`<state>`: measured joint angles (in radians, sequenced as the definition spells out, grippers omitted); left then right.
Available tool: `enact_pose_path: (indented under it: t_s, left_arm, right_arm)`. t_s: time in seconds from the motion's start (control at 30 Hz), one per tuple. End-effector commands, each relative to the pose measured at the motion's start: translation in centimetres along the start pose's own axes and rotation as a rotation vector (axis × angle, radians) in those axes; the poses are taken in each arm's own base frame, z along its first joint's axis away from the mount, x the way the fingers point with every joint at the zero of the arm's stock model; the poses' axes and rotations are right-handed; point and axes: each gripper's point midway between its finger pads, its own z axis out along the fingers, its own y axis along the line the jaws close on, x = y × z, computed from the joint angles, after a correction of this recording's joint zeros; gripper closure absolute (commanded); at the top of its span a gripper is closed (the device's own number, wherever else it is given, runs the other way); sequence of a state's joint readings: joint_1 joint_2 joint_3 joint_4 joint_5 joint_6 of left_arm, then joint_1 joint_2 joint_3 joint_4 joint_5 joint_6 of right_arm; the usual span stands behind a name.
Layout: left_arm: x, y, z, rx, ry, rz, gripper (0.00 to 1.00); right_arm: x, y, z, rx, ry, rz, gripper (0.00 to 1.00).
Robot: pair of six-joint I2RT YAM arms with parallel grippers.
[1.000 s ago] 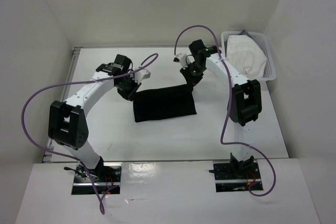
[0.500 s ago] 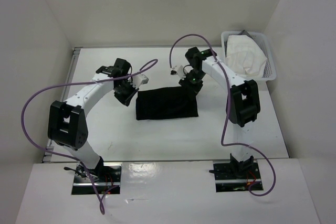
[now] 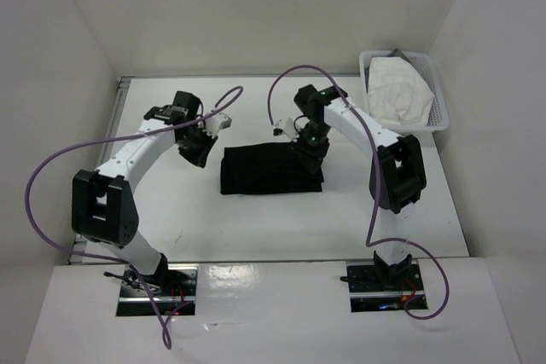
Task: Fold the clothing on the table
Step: Fold the skirt
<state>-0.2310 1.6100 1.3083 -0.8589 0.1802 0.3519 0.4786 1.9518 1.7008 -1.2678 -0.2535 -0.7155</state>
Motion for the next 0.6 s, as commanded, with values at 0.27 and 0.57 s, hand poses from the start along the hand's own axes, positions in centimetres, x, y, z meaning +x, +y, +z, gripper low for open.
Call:
enact_pose_path:
  t_s: [0.27, 0.57]
  left_arm:
    - [-1.5, 4.7, -4.6, -0.039, -0.244, -0.284, 0.7]
    - [5.0, 9.6, -9.6, -0.418, -0.3, -0.52, 0.0]
  right_arm:
    - [-8.1, -5.6, -3.1, 0.27, -0.328, 0.173, 0.43]
    - [-12.9, -6.9, 2.0, 0.485, -0.283, 0.158, 0.37]
